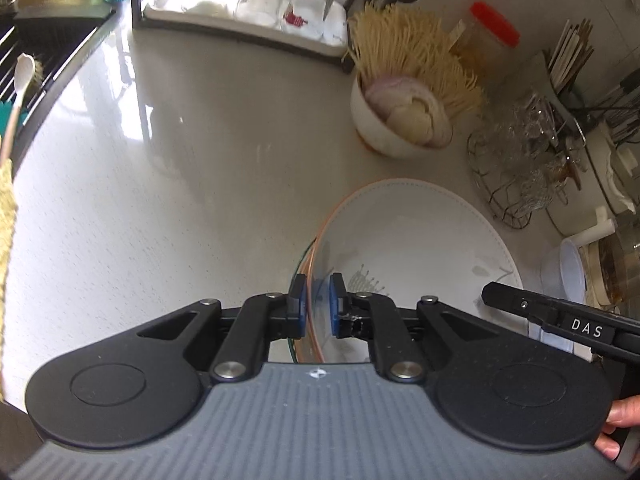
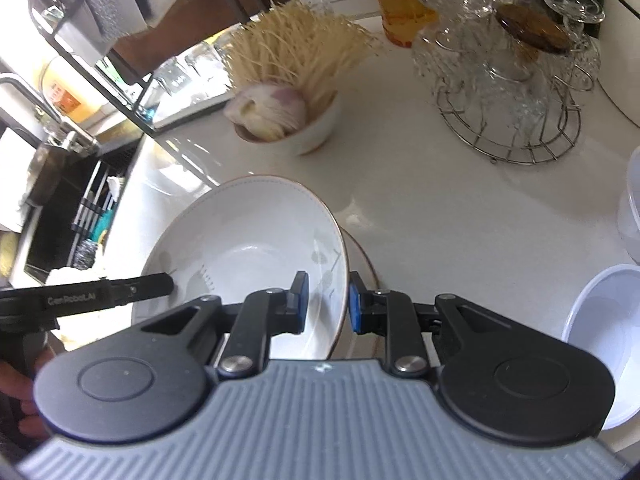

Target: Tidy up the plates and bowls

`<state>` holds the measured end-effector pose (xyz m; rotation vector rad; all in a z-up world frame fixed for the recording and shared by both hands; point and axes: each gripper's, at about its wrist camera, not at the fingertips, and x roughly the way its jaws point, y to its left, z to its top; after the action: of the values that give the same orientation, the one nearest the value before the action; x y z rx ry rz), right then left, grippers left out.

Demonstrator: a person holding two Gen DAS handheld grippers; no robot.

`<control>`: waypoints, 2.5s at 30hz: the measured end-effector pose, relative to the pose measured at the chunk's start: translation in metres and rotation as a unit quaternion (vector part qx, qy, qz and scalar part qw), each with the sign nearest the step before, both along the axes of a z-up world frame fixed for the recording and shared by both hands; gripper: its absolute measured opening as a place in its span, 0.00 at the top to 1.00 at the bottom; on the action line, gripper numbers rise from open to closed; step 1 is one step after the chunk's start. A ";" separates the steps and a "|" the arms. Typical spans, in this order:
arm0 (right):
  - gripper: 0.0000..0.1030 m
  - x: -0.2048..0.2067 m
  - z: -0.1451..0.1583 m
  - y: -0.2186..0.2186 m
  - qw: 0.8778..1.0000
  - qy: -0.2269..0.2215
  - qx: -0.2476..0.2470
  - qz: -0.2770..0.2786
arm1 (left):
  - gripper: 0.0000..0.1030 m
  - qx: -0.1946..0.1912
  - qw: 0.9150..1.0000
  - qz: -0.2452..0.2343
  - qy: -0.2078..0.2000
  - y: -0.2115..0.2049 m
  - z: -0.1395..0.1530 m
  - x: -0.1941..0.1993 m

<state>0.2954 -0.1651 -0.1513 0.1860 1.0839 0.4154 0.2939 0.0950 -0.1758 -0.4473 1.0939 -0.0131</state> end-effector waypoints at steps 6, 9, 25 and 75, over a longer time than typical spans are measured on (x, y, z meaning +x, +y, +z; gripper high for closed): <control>0.77 -0.004 -0.010 0.002 1.000 -0.006 -0.015 0.007 | 0.87 0.028 1.000 -0.010 -0.002 -0.007 -0.003 0.002; 0.77 -0.007 -0.014 0.006 0.999 -0.013 -0.028 0.012 | 0.86 0.046 0.999 -0.019 -0.006 -0.009 -0.005 0.004; 0.77 -0.013 -0.020 0.012 0.999 -0.030 -0.044 -0.002 | 0.83 0.072 0.996 -0.055 -0.005 -0.014 -0.016 0.008; 0.76 -0.055 0.029 -0.021 0.994 -0.055 0.025 -0.090 | 0.90 0.012 0.998 -0.028 -0.061 0.001 0.015 -0.019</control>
<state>0.2406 -0.1858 -0.1222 0.3001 0.9408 0.2887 0.2752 0.0962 -0.1605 -0.3886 0.9852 -0.0751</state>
